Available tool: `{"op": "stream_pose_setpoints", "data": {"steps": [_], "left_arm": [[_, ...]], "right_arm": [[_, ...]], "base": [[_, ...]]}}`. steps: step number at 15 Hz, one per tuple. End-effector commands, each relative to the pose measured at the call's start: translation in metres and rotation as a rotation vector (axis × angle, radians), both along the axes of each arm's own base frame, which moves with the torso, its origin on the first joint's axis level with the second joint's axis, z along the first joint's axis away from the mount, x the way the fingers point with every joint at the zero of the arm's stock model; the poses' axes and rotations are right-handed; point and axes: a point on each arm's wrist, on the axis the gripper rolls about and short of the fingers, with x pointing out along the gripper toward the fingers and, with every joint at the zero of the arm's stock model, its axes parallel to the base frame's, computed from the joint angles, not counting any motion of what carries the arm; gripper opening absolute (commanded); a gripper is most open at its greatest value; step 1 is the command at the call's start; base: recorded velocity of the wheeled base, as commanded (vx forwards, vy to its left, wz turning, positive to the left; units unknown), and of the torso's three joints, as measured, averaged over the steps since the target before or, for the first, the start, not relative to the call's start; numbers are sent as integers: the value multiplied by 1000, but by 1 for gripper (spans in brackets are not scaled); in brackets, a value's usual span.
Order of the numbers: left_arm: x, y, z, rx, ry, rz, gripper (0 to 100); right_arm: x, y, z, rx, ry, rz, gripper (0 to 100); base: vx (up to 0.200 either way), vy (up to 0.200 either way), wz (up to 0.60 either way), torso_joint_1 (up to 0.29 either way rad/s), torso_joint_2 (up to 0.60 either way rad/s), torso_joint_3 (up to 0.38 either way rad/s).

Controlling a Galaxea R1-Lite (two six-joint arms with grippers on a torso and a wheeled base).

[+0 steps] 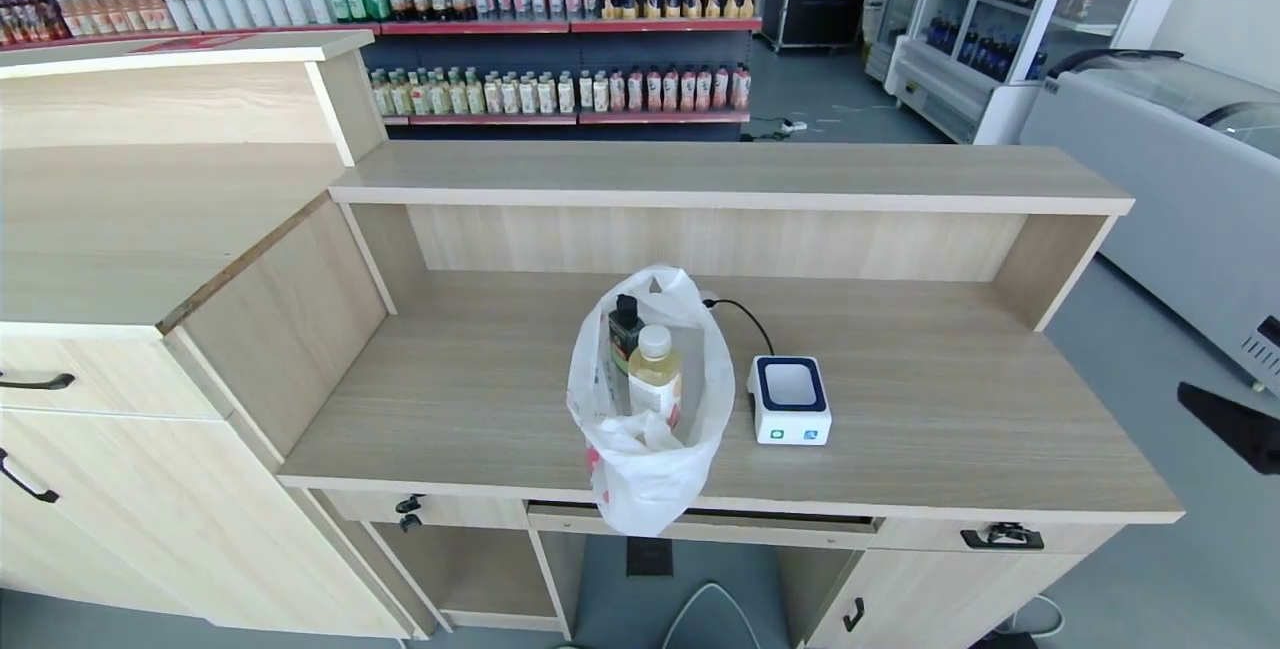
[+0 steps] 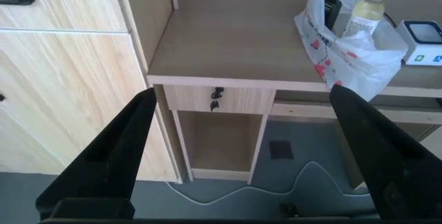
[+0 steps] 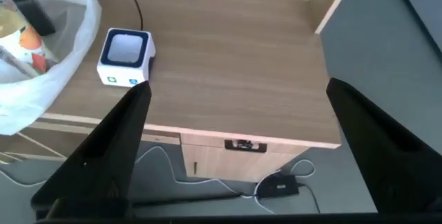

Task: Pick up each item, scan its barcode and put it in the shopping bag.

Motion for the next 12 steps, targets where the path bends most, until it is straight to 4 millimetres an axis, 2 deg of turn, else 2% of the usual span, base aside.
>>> {"op": "stream_pose_setpoints", "data": {"steps": [1,2,3,6,9,12], "left_arm": [[0,0,0,-1,0,0,100],[0,0,0,-1,0,0,100],[0,0,0,-1,0,0,100],[0,0,0,-1,0,0,100],[0,0,0,-1,0,0,100],[0,0,0,-1,0,0,100]], "right_arm": [[-65,25,-53,63,-41,79,100],[-82,29,-69,57,-67,99,100],[-95,32,-72,52,-120,129,100],[-120,33,-95,95,-95,109,100],[-137,32,-115,126,-99,40,100],[-142,31,-117,123,-143,92,100]], "base": [[0,0,0,0,0,0],[0,0,0,0,0,0],[0,0,0,0,0,0],[0,0,0,0,0,0],[0,0,0,0,0,0],[0,0,0,0,0,0]]}}
